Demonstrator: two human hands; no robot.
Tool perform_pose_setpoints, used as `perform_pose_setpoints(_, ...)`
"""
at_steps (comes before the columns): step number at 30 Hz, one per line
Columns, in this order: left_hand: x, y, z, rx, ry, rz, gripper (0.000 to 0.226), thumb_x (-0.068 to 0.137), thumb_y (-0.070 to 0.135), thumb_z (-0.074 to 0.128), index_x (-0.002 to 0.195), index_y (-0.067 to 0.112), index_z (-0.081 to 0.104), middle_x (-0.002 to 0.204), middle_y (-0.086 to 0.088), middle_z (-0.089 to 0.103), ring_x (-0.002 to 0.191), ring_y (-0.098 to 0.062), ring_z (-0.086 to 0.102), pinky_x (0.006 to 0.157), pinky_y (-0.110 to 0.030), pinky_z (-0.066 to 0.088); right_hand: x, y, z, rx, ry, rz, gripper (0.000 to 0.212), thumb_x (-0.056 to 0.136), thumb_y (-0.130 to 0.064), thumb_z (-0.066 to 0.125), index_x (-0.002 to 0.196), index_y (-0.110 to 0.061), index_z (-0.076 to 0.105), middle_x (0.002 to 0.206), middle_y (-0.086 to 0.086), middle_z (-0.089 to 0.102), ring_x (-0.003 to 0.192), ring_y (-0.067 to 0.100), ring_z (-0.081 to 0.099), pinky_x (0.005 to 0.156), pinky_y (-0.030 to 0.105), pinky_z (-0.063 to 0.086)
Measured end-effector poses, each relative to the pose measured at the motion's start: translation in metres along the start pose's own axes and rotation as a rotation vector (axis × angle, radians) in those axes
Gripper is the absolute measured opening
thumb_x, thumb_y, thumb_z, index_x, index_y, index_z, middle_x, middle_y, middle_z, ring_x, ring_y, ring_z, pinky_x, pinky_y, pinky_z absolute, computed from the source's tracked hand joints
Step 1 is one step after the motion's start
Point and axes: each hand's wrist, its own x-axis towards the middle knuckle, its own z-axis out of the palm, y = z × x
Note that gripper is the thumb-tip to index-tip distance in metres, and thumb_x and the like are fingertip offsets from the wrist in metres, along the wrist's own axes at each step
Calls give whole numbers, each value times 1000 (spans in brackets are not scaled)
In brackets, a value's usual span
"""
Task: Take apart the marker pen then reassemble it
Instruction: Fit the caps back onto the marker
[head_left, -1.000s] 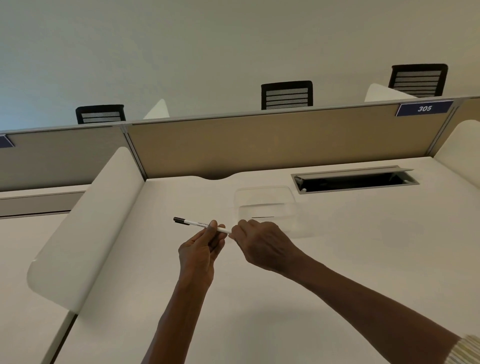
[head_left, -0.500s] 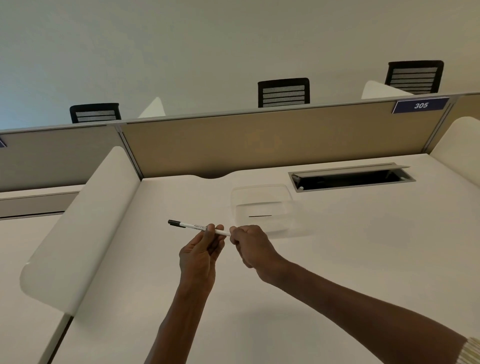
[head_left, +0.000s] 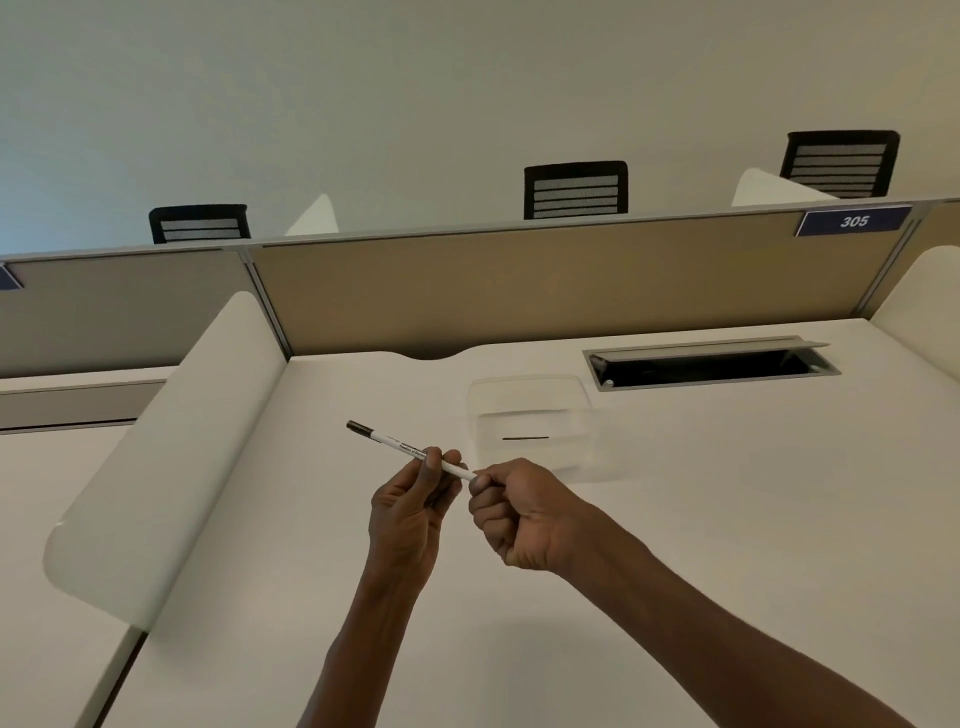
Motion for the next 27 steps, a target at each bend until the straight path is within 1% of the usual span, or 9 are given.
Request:
perform_pose_setpoints(3,1,-4,1,16,45,-17,21,88,15,61,82,12,81,87,-7,77,79,-15,73,72,-24,59,3,2,-3,-121,33,-94,33,94,-16,42,62,-15,49,50,-8,25,36,6,17,30,16,15)
perform_pose_setpoints(6,4,-8,4,-10,93,-46,20,94,12,58,91,7,78,91,-8,77,79,-17,71,76,-26,60,4,0,-7,-258,58,-212,37,99,-27,44,68,-11,57,49,-7,29,39,7,19,33,17,17)
perform_pose_setpoints(11,3,-11,8,-49,132,-73,17,94,11,60,94,4,74,90,-9,78,76,-15,73,70,-24,60,9,-1,-19,-584,211,-448,66,100,-51,32,80,-5,74,48,-5,40,40,8,25,39,21,21)
perform_pose_setpoints(14,3,-14,10,-70,159,-91,16,91,13,62,97,4,74,91,-7,78,78,-14,74,67,-22,59,17,1,-27,-669,277,-600,61,100,-55,31,86,-14,73,53,-6,46,43,6,31,42,20,25)
perform_pose_setpoints(18,5,-15,9,-116,170,-108,17,89,15,64,95,3,76,92,-10,78,77,-15,74,65,-22,59,25,9,-40,-891,231,-975,23,94,-52,49,102,-36,64,76,-18,57,63,3,48,55,16,38)
perform_pose_setpoints(19,5,-16,9,-127,167,-115,18,88,16,66,92,4,77,92,-11,78,77,-15,74,66,-23,59,25,11,-43,-963,209,-1075,21,91,-50,57,109,-39,61,84,-18,58,67,3,51,58,15,42)
perform_pose_setpoints(22,6,-19,10,-139,135,-158,18,88,18,67,84,6,80,84,-10,77,75,-15,73,65,-24,59,28,14,-48,-1116,193,-1326,36,86,-34,71,119,-35,58,96,-13,55,70,10,52,61,17,46)
perform_pose_setpoints(24,6,-21,12,-137,105,-203,18,90,18,68,83,5,79,82,-10,75,72,-14,72,64,-22,58,29,13,-46,-1143,209,-1443,29,85,-24,74,112,-30,64,95,-11,58,72,12,54,59,19,46)
perform_pose_setpoints(27,6,-25,14,-175,58,-286,17,82,18,74,81,3,79,85,-13,74,72,-15,72,66,-23,59,31,8,-44,-1141,267,-1537,18,84,-15,73,102,-21,71,89,-7,61,76,11,58,57,20,46)
